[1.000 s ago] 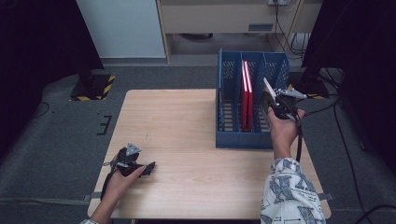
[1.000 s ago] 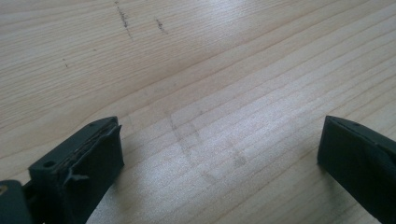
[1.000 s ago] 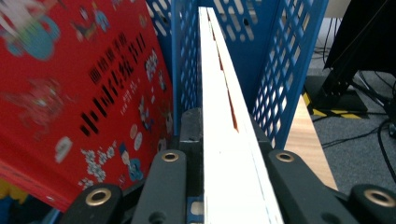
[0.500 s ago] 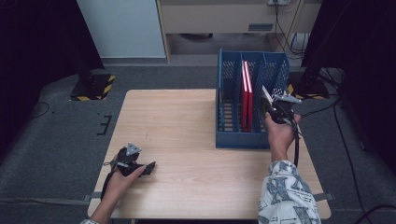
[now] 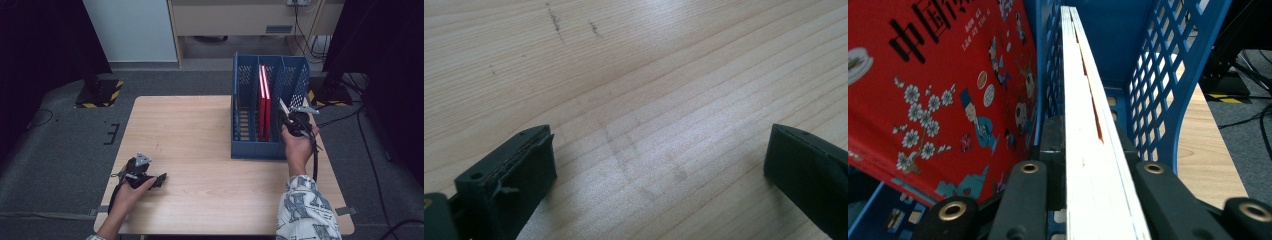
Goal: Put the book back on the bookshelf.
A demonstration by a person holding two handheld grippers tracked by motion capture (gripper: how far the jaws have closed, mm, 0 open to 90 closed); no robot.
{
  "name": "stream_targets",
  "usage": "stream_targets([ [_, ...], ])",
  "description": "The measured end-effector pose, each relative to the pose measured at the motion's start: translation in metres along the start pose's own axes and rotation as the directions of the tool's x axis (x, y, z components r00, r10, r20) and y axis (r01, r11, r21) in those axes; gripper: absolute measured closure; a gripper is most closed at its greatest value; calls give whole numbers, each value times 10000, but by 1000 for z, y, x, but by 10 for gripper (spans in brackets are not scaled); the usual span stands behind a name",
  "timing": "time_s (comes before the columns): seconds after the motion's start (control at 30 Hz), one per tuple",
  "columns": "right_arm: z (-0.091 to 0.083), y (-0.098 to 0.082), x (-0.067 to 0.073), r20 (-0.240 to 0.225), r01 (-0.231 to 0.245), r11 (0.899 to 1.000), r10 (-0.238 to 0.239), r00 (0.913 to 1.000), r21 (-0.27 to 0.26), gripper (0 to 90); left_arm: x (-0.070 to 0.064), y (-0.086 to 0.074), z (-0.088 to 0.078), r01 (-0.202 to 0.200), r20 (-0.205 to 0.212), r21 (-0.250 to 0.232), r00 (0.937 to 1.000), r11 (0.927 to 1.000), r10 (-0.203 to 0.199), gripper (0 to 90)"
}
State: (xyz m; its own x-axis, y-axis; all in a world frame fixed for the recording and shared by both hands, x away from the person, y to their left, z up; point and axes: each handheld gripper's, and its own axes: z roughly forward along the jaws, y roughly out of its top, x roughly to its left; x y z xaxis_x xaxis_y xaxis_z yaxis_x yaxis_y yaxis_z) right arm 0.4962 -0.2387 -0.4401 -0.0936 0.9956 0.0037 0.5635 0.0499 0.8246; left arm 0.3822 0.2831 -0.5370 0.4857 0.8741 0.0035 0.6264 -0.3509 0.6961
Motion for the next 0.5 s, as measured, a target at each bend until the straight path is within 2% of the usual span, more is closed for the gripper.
stream_targets([
  [0.27, -4, -6, 4, -41, 135, 9997, -134, 9999, 190, 746, 0, 0, 0, -13, 14, 9, 10000, 10000, 13, 0],
  [0.47, -7, -17, 4, -182, 36, 9987, -27, 9998, 501, 734, 0, 0, 0, -12, 12, 6, 10000, 10000, 12, 0],
  [0.5, -8, -18, 4, -219, 19, 9991, -9, 9998, 426, 733, 0, 0, 0, -12, 12, 0, 10000, 10000, 12, 0],
])
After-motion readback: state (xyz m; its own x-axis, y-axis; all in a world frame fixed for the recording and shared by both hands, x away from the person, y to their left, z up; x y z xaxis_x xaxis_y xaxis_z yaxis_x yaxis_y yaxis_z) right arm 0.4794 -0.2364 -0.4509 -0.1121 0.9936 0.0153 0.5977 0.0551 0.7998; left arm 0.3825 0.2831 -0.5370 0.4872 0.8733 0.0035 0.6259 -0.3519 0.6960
